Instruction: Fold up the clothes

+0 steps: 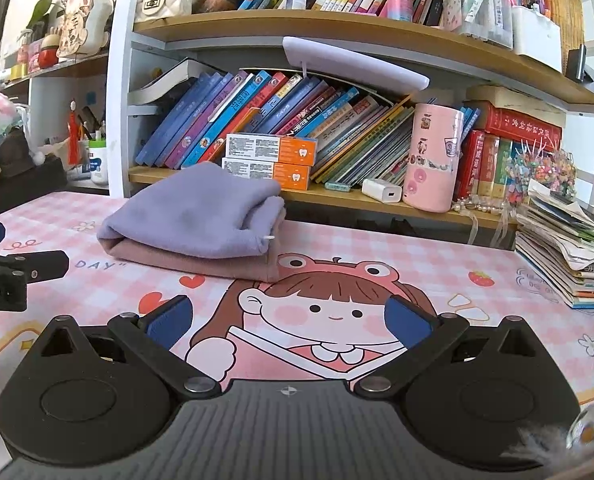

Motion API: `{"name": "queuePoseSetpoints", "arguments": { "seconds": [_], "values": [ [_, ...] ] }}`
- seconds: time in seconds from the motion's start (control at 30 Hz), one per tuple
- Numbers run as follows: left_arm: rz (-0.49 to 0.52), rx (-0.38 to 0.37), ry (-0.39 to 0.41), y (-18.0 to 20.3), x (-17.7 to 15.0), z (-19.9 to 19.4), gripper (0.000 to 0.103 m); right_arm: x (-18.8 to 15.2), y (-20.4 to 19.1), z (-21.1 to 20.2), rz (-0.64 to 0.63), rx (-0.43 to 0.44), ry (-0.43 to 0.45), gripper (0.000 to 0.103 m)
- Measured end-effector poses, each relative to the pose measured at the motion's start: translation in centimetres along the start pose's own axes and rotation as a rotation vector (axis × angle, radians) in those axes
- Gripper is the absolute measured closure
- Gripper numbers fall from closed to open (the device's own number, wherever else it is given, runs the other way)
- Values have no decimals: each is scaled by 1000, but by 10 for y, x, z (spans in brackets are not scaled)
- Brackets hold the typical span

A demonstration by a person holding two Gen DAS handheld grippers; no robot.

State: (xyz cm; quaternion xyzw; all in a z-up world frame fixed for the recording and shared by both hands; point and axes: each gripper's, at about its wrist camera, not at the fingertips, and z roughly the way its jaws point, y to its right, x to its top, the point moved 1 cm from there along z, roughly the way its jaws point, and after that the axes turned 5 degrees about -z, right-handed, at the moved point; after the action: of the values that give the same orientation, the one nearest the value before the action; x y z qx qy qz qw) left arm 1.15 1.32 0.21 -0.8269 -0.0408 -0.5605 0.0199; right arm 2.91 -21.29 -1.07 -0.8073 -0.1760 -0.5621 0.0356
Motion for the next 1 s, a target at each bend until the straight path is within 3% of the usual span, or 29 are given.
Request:
{"name": "queuePoseSetpoints", "arguments": {
  "seconds": [1.0],
  "values": [
    [-8,-1,-2,-1,0,0,0,-1,-1,0,-1,-2,-1,0]
  ]
}}
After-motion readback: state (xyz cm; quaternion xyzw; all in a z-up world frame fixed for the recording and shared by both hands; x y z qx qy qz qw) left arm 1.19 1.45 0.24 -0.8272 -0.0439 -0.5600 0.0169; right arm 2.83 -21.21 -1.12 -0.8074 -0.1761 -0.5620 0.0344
